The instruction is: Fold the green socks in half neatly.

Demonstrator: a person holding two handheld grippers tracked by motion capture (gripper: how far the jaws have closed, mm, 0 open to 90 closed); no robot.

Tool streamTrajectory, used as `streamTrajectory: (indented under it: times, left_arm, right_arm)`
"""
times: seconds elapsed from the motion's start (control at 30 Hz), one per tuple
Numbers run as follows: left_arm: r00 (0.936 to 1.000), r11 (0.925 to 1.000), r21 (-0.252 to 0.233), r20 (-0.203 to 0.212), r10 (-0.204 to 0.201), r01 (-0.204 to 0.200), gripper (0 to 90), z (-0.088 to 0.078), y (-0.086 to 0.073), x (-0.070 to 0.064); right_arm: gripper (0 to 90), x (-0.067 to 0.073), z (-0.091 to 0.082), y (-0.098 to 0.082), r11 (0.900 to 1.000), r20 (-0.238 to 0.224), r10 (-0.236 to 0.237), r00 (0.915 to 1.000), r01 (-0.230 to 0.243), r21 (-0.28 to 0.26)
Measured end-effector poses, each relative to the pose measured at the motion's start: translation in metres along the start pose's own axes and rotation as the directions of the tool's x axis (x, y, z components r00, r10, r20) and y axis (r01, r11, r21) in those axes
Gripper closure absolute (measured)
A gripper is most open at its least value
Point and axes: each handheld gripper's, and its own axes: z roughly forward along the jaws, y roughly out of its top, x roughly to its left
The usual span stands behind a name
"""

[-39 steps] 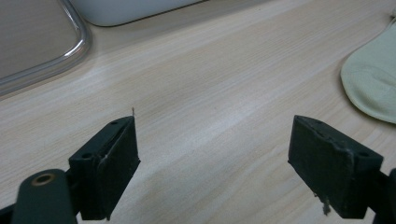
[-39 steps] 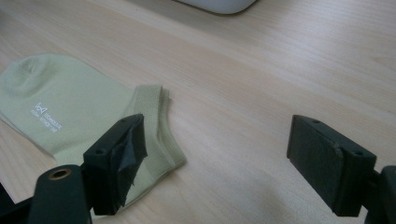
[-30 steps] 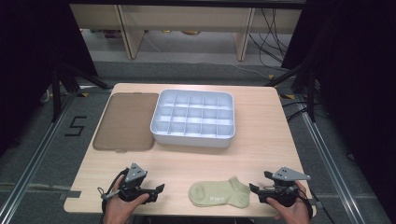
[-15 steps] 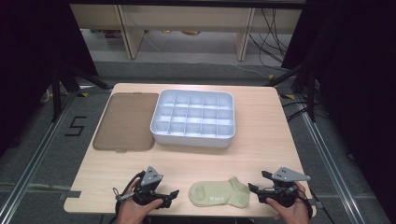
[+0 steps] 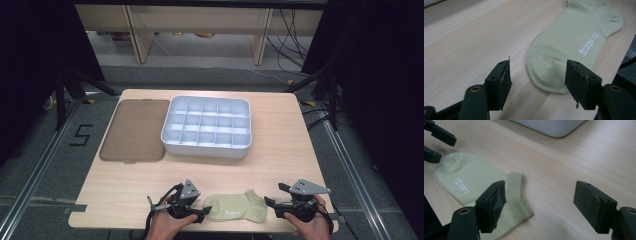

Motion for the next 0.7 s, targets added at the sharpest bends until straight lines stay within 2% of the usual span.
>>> streamTrajectory:
  times: [0.03, 0.1, 0.13, 0.3, 0.33, 0.37, 0.43, 0.47, 0.53, 0.57, 0.6, 0.7]
  left_arm:
    - [1.0000, 1.0000, 0.000, 0.006, 0.007, -0.007, 39.4, 0.001, 0.001, -0.002]
    - [0.9999, 1.0000, -0.001, 0.015, 0.008, -0.008, 41.0, 0.002, 0.002, -0.006]
    - [0.9999, 1.0000, -0.001, 0.015, 0.008, -0.008, 41.8, 0.002, 0.002, -0.006]
    - [0.9995, 0.9991, 0.031, 0.006, 0.030, -0.031, 46.9, 0.008, 0.001, -0.009]
    - [0.9995, 0.9991, 0.030, 0.008, 0.031, -0.031, 52.2, 0.012, -0.001, -0.009]
    - [0.9994, 0.9990, 0.029, 0.009, 0.034, -0.035, 54.8, 0.012, -0.001, -0.010]
    - [0.9994, 0.9992, 0.026, 0.014, 0.031, -0.031, 57.3, 0.011, -0.001, -0.010]
    - [0.9995, 0.9993, 0.021, 0.009, 0.031, -0.031, 62.0, 0.011, -0.001, -0.009]
    - [0.9996, 0.9996, 0.003, 0.004, 0.027, -0.027, 69.4, 0.011, -0.002, -0.010]
    - [0.9995, 0.9995, -0.003, 0.003, 0.032, -0.032, 71.6, 0.012, -0.002, -0.009]
    - [0.9996, 0.9996, -0.006, 0.010, 0.028, -0.028, 77.4, 0.011, -0.002, -0.009]
    - [0.9995, 0.9992, -0.022, 0.000, 0.032, -0.032, 81.8, 0.010, -0.001, -0.009]
  right_arm:
    - [26.4, 0.001, 0.000, 0.000, 1.000, -0.005, 0.013, 0.9999, -0.013, 0.003]
    - [26.4, 0.001, 0.000, 0.000, 1.000, -0.011, 0.008, 0.9999, -0.008, 0.008]
    - [26.4, -0.001, 0.001, 0.000, 1.000, -0.001, -0.023, 0.9997, 0.023, 0.002]
    - [26.4, 0.001, 0.001, 0.000, 1.000, -0.012, -0.003, 0.9999, 0.003, 0.004]
    - [26.5, 0.000, 0.001, 0.001, 1.000, -0.006, -0.030, 0.9995, 0.030, -0.001]
    - [26.6, 0.002, 0.002, 0.000, 1.000, -0.021, 0.006, 0.9998, -0.006, -0.001]
    - [26.9, 0.002, 0.002, 0.000, 1.000, -0.018, -0.006, 0.9998, 0.006, -0.008]
    - [27.6, 0.003, 0.002, 0.000, 1.000, -0.019, 0.005, 0.9998, -0.005, 0.001]
    - [29.0, 0.000, 0.002, 0.001, 0.999, -0.012, -0.046, 0.9989, 0.046, -0.008]
    - [29.8, 0.000, 0.002, 0.001, 0.999, -0.014, -0.046, 0.9988, 0.046, -0.007]
    - [30.5, 0.000, 0.003, 0.001, 0.999, -0.032, -0.053, 0.9981, 0.052, -0.013]
    - [31.9, 0.002, 0.002, 0.001, 0.999, -0.037, -0.043, 0.9984, 0.043, 0.000]
